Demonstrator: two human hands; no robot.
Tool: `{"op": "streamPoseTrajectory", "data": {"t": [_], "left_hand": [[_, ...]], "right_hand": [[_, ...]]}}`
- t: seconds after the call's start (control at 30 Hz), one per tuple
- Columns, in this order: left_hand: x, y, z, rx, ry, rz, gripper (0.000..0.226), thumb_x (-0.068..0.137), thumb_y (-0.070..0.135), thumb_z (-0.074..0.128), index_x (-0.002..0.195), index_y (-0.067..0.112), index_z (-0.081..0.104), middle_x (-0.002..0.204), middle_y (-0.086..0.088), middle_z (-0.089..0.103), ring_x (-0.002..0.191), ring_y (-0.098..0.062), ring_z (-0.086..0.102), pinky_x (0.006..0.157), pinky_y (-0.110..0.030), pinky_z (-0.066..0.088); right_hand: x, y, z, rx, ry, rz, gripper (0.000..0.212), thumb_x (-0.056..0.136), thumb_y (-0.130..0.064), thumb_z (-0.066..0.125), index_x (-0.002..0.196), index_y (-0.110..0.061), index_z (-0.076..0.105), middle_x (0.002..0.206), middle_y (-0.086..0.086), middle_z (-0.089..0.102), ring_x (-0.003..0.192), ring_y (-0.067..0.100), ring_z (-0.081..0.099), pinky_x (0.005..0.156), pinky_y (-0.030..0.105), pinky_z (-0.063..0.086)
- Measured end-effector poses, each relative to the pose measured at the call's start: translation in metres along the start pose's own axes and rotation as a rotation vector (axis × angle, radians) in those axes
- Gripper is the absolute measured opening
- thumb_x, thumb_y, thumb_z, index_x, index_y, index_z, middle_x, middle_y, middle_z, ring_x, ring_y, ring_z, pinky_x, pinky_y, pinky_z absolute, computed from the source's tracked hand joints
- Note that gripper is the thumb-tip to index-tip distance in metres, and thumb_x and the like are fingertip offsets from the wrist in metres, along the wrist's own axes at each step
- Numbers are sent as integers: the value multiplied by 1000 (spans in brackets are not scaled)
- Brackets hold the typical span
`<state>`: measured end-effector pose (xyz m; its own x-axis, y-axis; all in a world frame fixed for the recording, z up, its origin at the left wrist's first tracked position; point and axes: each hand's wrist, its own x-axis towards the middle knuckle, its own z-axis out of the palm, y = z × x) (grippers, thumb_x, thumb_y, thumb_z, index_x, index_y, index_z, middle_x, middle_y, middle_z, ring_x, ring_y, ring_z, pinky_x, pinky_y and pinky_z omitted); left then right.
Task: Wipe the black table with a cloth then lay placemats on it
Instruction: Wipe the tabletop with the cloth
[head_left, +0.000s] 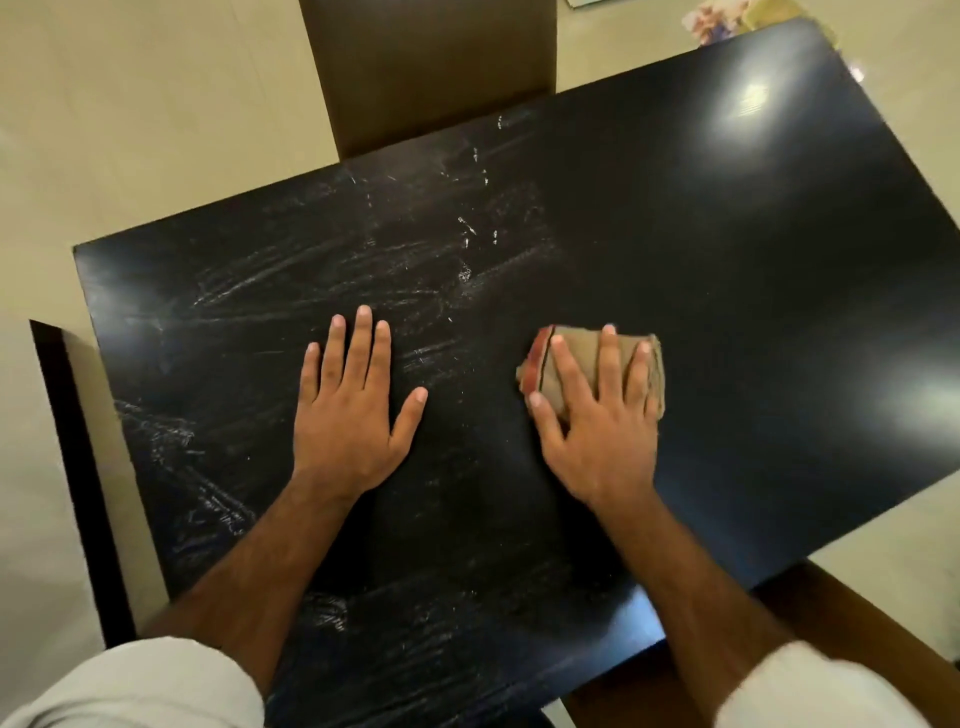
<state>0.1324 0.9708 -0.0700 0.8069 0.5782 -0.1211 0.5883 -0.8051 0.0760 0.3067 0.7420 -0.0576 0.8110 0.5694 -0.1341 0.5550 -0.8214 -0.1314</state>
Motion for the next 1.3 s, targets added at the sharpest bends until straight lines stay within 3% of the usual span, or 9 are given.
{"op": "streamPoseTrajectory", "data": {"t": [0.2,0.33,0.43,0.57,0.7,0.83,1.0,1.17,1.3], "left_hand": [[-1,-2,3,-4,7,0,86,111,68,23,176,15,7,185,-5,-9,170,-28,-11,137,-58,7],[-2,-1,3,-17,6,5,81,111,61,25,176,16,6,185,-6,-8,171,-28,-9,137,-59,7],[-3,-2,1,-21,1,16,78,112,54,24,176,16,3,184,-6,-10,170,-27,-11,136,-59,8],[-3,-1,0,-46,9,5,74,114,50,27,176,16,5,185,-6,-8,170,-27,-10,137,-58,7],[-2,-3,3,-53,31,10,73,114,48,25,176,15,5,185,-7,-5,171,-29,-7,137,-58,7],[-5,-5,5,-70,42,29,72,114,47,26,176,14,8,185,-8,-2,171,-30,-4,137,-58,6],[-19,-8,-7,-85,24,115,73,113,46,33,175,13,13,185,-9,-2,171,-31,-5,137,-59,5],[-83,3,-10,-10,-18,224,77,113,58,28,175,15,13,185,-10,0,171,-33,-2,135,-61,8],[-108,8,5,-36,-55,227,78,113,59,28,176,17,7,185,-7,-5,171,-32,-4,136,-60,8]], "right_hand": [[144,-41,-2,42,88,55,75,103,-74,31,172,-46,23,183,14,11,164,57,5,129,69,23],[93,-97,9,27,32,-157,76,103,-74,35,173,-48,17,184,12,4,166,53,1,127,70,25],[10,-94,12,44,-43,-253,77,104,-73,39,172,-51,11,185,6,-5,167,47,-5,129,68,25],[-38,-39,9,-1,-33,-103,74,105,-73,41,172,-53,16,185,6,0,168,48,0,127,68,25],[30,-31,7,21,82,102,71,105,-72,39,171,-48,28,183,12,14,165,55,9,126,70,28],[58,-75,20,25,88,21,73,104,-71,36,171,-47,26,183,14,12,164,56,7,126,69,26],[-49,-65,24,19,32,-124,70,107,-71,38,172,-51,19,185,7,2,167,49,0,129,67,24],[-143,-1,11,-34,-64,11,72,106,-77,29,171,-56,8,185,3,-6,168,46,-6,130,70,15],[-93,21,4,26,4,242,65,108,-73,22,170,-56,13,184,10,3,165,54,1,127,76,18]]}}
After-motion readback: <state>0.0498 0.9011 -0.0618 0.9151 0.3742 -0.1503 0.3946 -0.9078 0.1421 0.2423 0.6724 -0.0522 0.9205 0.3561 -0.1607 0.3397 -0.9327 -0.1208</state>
